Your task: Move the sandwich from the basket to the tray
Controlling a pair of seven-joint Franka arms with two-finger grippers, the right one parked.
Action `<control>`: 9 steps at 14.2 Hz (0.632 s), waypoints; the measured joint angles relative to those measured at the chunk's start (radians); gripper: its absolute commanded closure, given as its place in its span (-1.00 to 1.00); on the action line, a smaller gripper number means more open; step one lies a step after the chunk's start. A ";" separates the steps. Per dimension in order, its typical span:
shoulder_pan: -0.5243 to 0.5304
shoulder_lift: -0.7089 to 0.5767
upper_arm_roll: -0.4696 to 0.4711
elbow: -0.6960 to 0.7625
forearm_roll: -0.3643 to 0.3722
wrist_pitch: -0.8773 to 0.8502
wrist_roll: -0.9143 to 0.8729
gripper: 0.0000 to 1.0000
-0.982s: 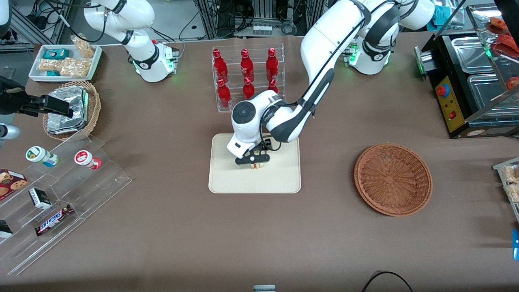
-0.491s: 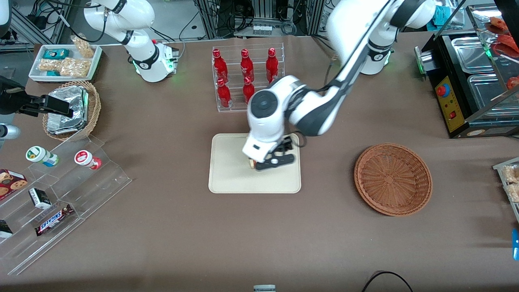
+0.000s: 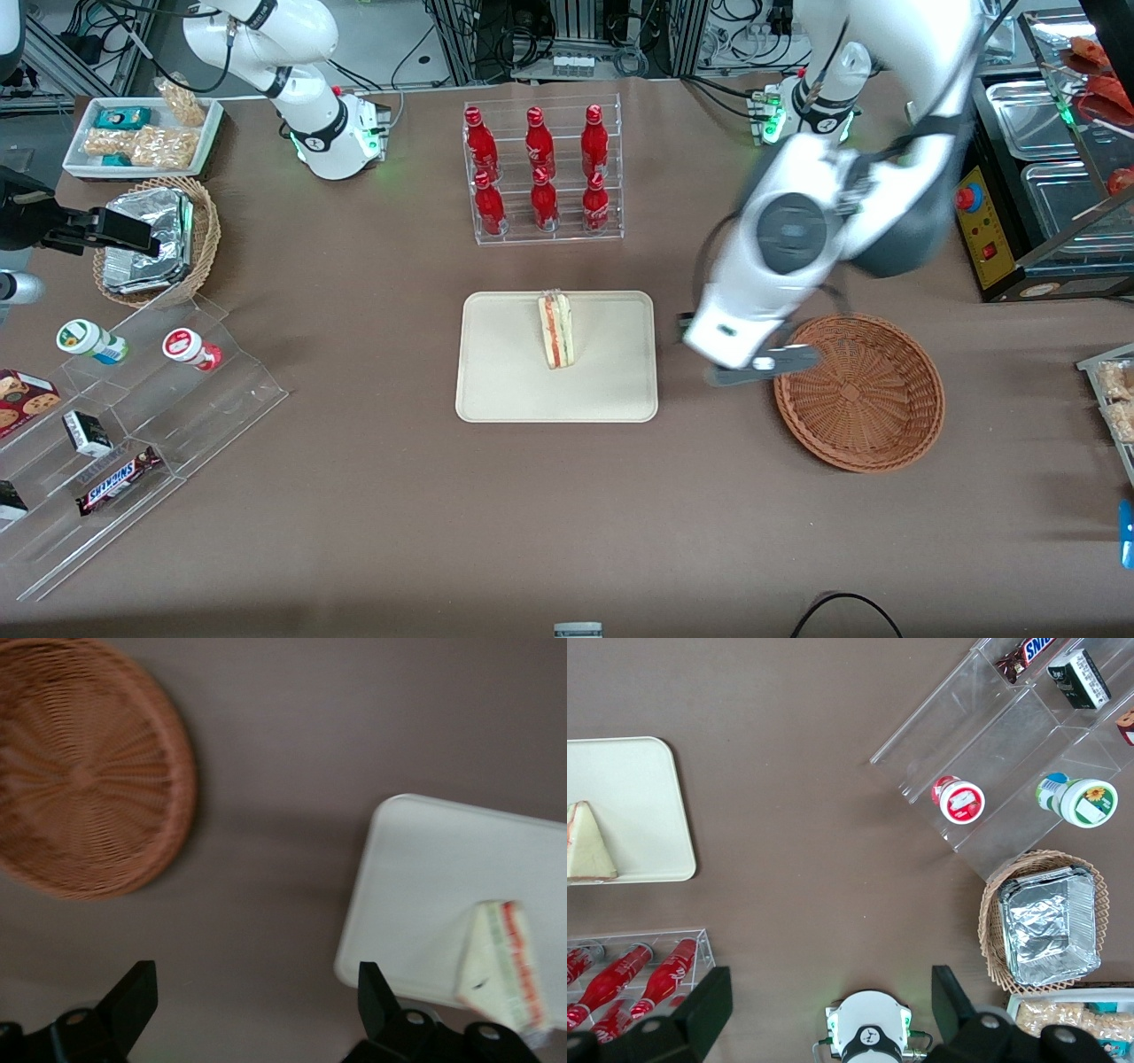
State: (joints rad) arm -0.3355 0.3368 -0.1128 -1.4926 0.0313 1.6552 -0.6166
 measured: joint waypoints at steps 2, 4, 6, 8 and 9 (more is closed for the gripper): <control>0.087 -0.066 0.001 -0.019 -0.003 -0.098 0.114 -1.00; 0.161 -0.116 0.002 -0.024 -0.003 -0.186 0.208 -1.00; 0.214 -0.158 0.002 -0.025 -0.003 -0.262 0.259 -1.00; 0.247 -0.200 0.004 -0.026 -0.002 -0.332 0.293 -1.00; 0.251 -0.220 0.010 -0.026 -0.001 -0.361 0.309 -1.00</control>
State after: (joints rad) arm -0.0845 0.1165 -0.1032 -1.5185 0.0299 1.2946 -0.3077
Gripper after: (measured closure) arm 0.000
